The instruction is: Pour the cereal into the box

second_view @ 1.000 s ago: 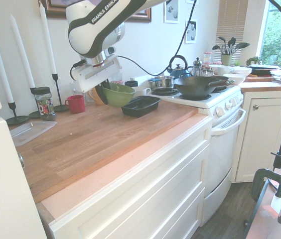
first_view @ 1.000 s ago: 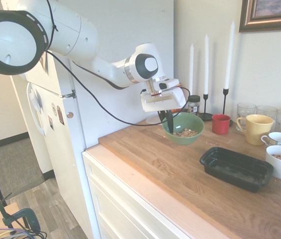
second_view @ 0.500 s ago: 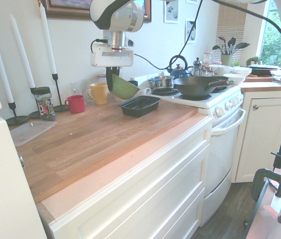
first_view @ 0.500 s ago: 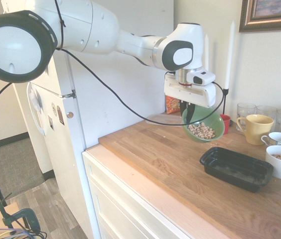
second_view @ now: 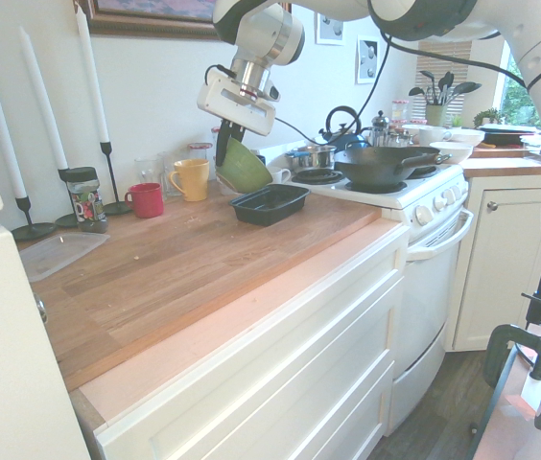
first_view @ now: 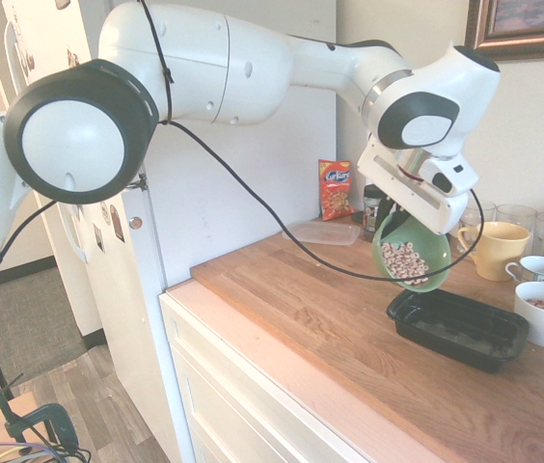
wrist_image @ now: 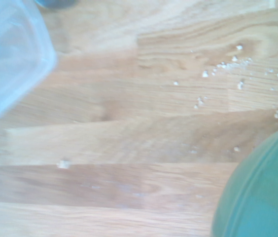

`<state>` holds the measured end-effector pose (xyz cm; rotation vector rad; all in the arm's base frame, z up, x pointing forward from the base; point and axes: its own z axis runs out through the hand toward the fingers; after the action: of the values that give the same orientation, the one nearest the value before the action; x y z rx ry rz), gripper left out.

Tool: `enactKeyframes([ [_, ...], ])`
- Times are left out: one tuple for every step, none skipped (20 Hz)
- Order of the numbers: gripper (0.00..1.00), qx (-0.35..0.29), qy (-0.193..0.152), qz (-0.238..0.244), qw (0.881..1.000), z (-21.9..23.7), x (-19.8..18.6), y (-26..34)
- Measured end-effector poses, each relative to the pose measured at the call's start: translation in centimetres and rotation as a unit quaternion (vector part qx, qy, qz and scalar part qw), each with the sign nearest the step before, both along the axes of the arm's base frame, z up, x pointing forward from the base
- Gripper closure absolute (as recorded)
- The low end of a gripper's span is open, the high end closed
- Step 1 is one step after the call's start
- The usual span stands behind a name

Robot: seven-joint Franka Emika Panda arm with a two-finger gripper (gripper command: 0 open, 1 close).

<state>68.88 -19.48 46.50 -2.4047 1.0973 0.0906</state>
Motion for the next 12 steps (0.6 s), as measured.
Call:
enactKeyframes([
  [1.00,0.021,-0.003,0.004,1.000,-0.1,-0.1,-0.7],
  [1.00,0.041,-0.006,0.007,0.999,-0.3,-0.2,-1.4],
  [1.00,0.061,-0.008,0.009,0.998,-0.6,-0.3,-1.9],
  [1.00,0.081,-0.013,0.012,0.997,-0.8,-0.3,-2.4],
  [1.00,0.102,-0.018,0.017,0.994,-1.0,-0.3,-2.9],
  [1.00,0.117,-0.022,0.019,0.993,-1.2,-0.3,-3.4],
  [1.00,0.127,-0.023,0.020,0.991,-1.6,-0.3,-3.8],
  [1.00,0.135,-0.023,0.020,0.990,-2.0,-0.3,-4.3],
  [1.00,0.142,-0.025,0.019,0.989,-2.3,-0.3,-4.8],
  [1.00,0.150,-0.026,0.020,0.988,-2.8,-0.3,-5.2],
  [1.00,0.159,-0.028,0.019,0.987,-3.1,-0.3,-5.6],
  [1.00,0.167,-0.031,0.020,0.985,-3.4,-0.2,-5.9],
])
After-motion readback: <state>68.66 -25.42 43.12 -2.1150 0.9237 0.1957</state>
